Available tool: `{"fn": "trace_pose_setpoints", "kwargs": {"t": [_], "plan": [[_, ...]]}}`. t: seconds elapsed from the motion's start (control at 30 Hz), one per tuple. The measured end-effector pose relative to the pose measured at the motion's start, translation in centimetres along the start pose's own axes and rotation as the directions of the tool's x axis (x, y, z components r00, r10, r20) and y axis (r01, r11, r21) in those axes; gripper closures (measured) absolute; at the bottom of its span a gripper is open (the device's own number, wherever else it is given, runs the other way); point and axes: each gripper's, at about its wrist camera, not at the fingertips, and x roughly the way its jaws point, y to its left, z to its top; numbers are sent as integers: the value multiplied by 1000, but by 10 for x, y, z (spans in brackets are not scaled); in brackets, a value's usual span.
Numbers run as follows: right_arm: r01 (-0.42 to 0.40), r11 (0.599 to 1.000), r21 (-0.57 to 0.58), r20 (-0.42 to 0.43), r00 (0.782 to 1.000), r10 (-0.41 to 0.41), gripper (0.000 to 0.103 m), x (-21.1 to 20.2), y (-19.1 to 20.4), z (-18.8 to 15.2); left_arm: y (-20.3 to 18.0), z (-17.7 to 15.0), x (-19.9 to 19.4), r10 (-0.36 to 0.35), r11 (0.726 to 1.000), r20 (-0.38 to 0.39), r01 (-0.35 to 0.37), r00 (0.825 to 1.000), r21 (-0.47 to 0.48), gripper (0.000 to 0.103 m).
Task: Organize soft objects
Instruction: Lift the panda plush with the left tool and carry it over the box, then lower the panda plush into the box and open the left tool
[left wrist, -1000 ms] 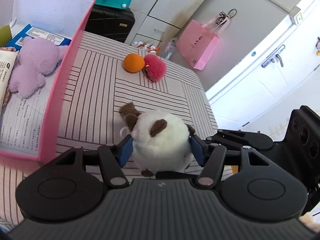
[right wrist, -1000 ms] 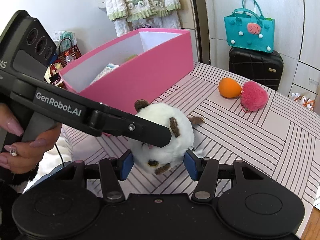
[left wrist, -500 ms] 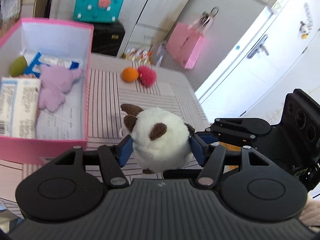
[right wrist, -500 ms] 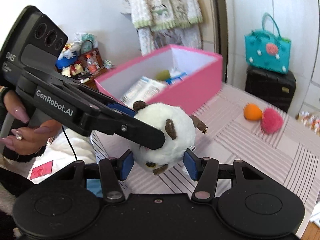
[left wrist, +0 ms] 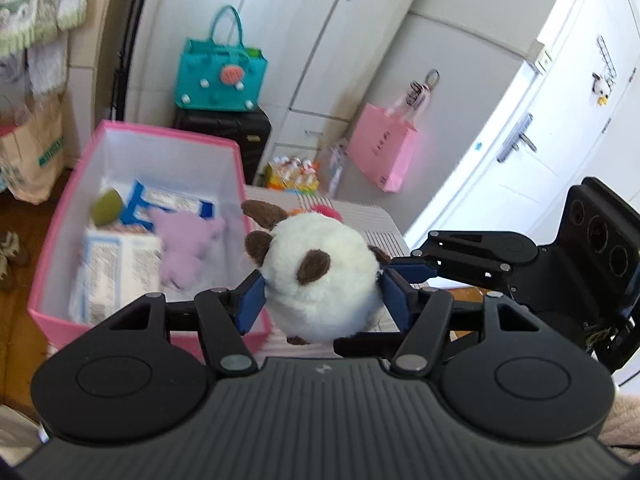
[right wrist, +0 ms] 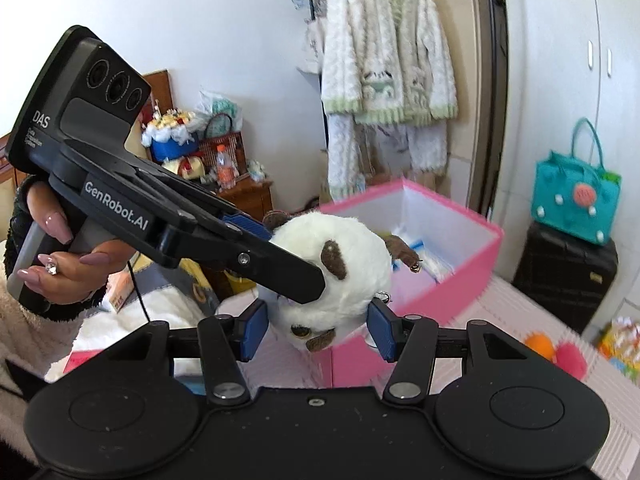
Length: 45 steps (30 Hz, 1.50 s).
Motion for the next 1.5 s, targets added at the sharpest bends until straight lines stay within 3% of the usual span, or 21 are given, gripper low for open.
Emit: {"fn": "trace_pose_setpoints", "kwargs": {"t": [0.17, 0.33, 0.57, 0.73, 1.03, 1.17, 1.27, 1.5], "plan": [[-12, 1000, -17, 9, 1000, 12, 43, 22, 1, 17, 18, 16, -10, 30, 999, 40, -30, 999, -11, 41], [-10, 999, 32, -63, 998, 12, 43, 57, -14, 31, 48, 28, 14, 29, 995, 16, -27, 999, -96, 41], [-46, 997, 68, -164, 985, 56, 47, 107, -37, 32, 110, 19, 71, -29, 937, -102, -8, 994, -349, 41], [-39, 997, 67, -230, 972, 53, 51, 130, -36, 27, 131, 11, 85, -59, 917, -143, -3, 988, -398, 41], [8, 1000, 10, -298, 955, -5, 52, 141, -32, 21, 142, 3, 110, -84, 915, -240, -20, 967, -402, 41], [42, 999, -25, -303, 952, -47, 52, 145, -28, 18, 135, 6, 109, -25, 941, -253, -63, 967, -333, 39], [52, 998, -16, -308, 950, -55, 52, 146, -27, 17, 133, 10, 103, -1, 943, -247, -81, 969, -322, 39], [41, 998, 41, -281, 959, -28, 52, 119, -24, 25, 111, 20, 73, 97, 974, -205, -135, 974, -183, 35]]}}
